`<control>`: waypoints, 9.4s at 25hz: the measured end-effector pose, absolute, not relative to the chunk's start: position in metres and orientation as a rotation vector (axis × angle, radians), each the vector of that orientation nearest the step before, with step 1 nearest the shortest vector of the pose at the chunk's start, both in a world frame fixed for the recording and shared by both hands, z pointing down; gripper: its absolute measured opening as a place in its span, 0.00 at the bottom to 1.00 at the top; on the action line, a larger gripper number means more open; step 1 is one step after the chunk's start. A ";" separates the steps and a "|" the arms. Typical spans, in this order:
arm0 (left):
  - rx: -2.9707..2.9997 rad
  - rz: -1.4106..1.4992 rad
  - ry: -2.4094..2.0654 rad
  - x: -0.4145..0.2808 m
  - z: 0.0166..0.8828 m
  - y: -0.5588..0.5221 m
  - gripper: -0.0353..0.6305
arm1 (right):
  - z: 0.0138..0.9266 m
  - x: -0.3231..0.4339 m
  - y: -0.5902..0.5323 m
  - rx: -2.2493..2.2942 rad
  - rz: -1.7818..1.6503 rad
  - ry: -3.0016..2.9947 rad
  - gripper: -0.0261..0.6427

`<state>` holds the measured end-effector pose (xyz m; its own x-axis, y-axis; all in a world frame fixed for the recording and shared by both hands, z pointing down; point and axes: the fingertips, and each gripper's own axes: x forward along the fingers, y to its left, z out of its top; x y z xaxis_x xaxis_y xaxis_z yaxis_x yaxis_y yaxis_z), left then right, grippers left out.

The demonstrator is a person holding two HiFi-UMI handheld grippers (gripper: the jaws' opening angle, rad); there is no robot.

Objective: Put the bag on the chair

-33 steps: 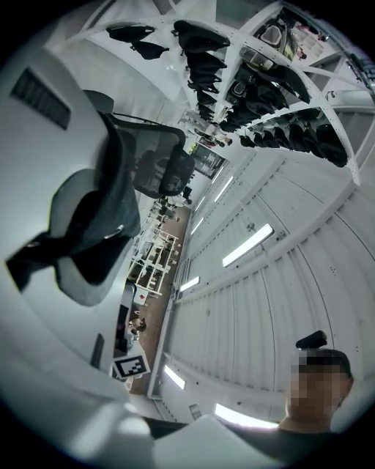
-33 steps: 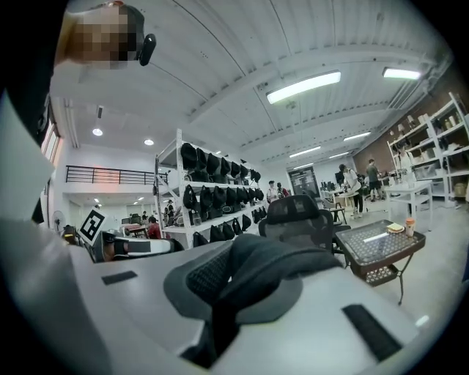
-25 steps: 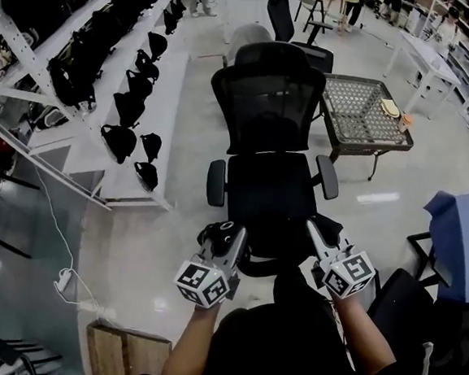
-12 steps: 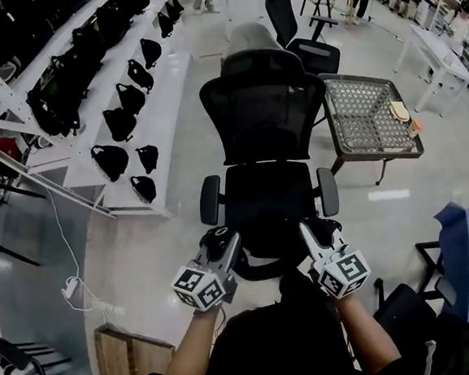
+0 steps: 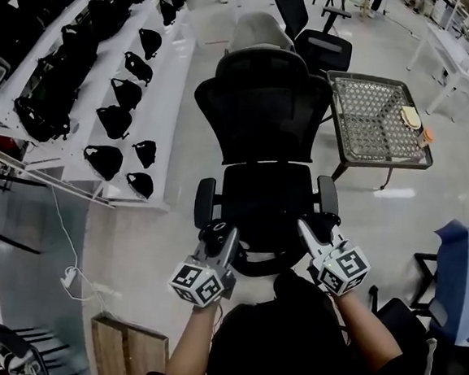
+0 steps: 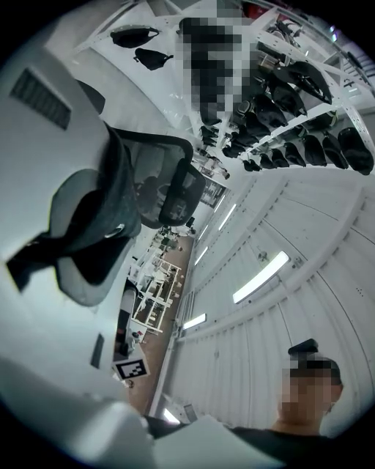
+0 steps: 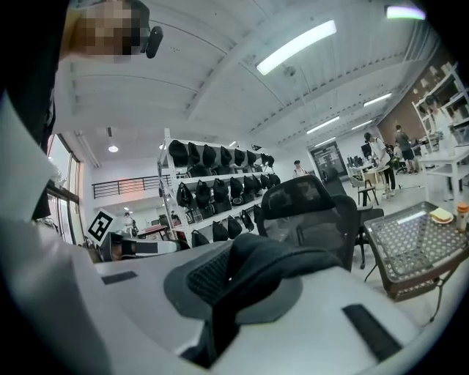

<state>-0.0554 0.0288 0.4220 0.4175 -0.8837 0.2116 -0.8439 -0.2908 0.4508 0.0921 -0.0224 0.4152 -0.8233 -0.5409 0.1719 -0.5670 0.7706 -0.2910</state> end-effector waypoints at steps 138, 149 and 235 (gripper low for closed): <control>1.852 0.256 -1.183 -0.187 0.793 -0.345 0.09 | 0.804 -0.002 -0.392 1.039 0.887 -2.177 0.07; 1.883 0.275 -1.181 -0.179 0.835 -0.343 0.09 | 0.838 -0.027 -0.382 0.970 0.955 -2.203 0.07; 1.792 0.168 -1.279 -0.117 0.717 -0.085 0.45 | 0.726 0.169 -0.212 0.844 0.926 -2.304 0.46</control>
<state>-0.1173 -0.0851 0.7165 0.4553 -0.6888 0.5641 -0.8113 -0.0599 0.5816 0.1693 -0.2117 0.7260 -0.6750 -0.3528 0.6480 -0.7032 0.5735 -0.4202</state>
